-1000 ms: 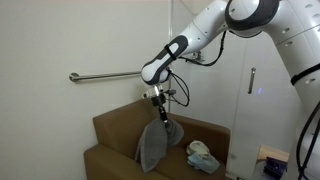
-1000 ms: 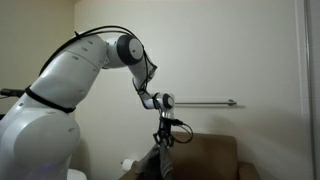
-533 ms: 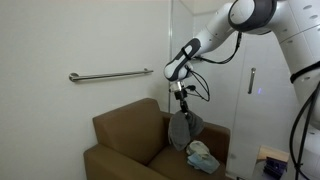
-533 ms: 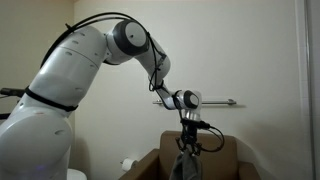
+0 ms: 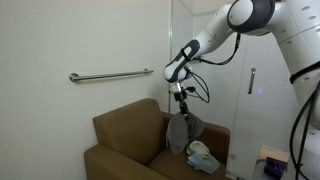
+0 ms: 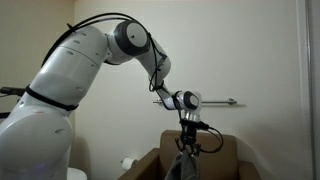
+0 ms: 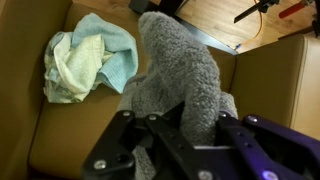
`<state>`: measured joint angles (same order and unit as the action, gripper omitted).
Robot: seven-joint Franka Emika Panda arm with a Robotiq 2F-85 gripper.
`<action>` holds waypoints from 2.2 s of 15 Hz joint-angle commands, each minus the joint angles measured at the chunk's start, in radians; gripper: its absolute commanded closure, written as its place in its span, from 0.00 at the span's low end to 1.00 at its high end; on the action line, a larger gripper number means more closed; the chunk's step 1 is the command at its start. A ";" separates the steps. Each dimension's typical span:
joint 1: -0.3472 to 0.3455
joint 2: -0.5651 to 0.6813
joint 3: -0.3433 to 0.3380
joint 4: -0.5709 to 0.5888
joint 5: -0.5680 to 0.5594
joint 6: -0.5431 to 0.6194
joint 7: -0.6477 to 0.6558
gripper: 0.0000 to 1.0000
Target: Move the towels from the left armrest to the right armrest
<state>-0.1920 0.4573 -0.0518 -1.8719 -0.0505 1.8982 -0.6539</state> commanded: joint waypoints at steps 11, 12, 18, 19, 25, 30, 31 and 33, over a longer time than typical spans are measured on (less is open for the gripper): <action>-0.183 -0.071 -0.099 0.014 0.120 0.122 0.008 0.95; -0.195 -0.066 -0.109 0.026 0.132 0.146 0.018 0.95; -0.271 0.042 -0.140 0.190 0.194 0.130 0.026 0.96; -0.286 0.069 -0.141 0.220 0.207 0.125 0.029 0.96; -0.373 0.226 -0.132 0.389 0.249 0.074 0.063 0.96; -0.376 0.331 -0.117 0.475 0.212 0.041 0.082 0.96; -0.371 0.342 -0.115 0.485 0.208 0.039 0.087 0.96; -0.401 0.357 -0.126 0.509 0.190 0.021 0.055 0.96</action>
<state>-0.5601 0.7868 -0.1808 -1.4179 0.1676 1.9608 -0.6099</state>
